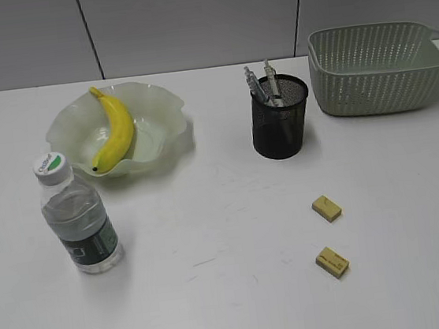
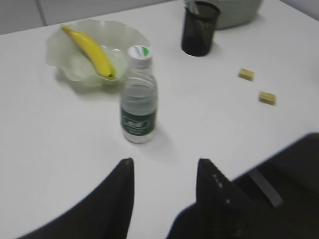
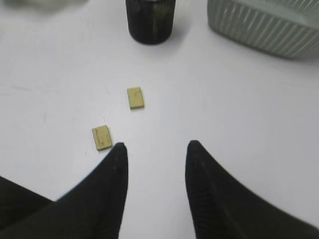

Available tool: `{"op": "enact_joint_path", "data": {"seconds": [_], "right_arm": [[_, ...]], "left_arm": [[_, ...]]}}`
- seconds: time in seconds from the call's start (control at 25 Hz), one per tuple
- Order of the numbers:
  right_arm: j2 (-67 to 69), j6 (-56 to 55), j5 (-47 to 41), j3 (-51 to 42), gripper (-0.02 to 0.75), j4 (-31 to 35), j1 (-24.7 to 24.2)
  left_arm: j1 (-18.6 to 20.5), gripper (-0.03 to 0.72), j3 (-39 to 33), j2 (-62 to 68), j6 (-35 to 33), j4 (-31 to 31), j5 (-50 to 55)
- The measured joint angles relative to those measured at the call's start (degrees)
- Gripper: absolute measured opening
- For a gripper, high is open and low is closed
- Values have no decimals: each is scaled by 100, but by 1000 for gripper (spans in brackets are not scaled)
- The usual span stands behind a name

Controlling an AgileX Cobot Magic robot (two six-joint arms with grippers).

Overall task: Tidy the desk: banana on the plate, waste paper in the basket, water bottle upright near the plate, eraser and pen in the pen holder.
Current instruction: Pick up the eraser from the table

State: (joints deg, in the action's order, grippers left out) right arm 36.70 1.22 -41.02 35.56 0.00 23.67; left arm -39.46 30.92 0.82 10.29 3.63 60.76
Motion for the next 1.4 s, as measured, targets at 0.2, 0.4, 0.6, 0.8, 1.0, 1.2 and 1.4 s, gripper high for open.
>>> {"op": "enact_joint_path", "data": {"seconds": [0.2,0.4,0.6,0.8,1.0,1.2,1.4], "right_arm": [[3038,-4,69,758,319,75,110],[4946,-122,364,1168,319,104,694],[6116,-158,631,1387,333,129,1107],[6758,-166,972,1479,358,129,1184],[7133,-175,1290,1486,361,129,1195],[7121,-228,1375,1507,196,123,1195],[5941,-268,1816,1745,202,0,1116]], "left_arm": [[1747,307,0,-120,0,-13,3],[3243,292,0,-120,0,-13,3],[3767,274,0,-120,0,-1,3],[3786,257,0,-120,0,22,3],[3786,246,0,-120,0,-11,3],[3786,246,0,-120,0,-16,3],[3786,245,0,-120,0,-11,3]]}}
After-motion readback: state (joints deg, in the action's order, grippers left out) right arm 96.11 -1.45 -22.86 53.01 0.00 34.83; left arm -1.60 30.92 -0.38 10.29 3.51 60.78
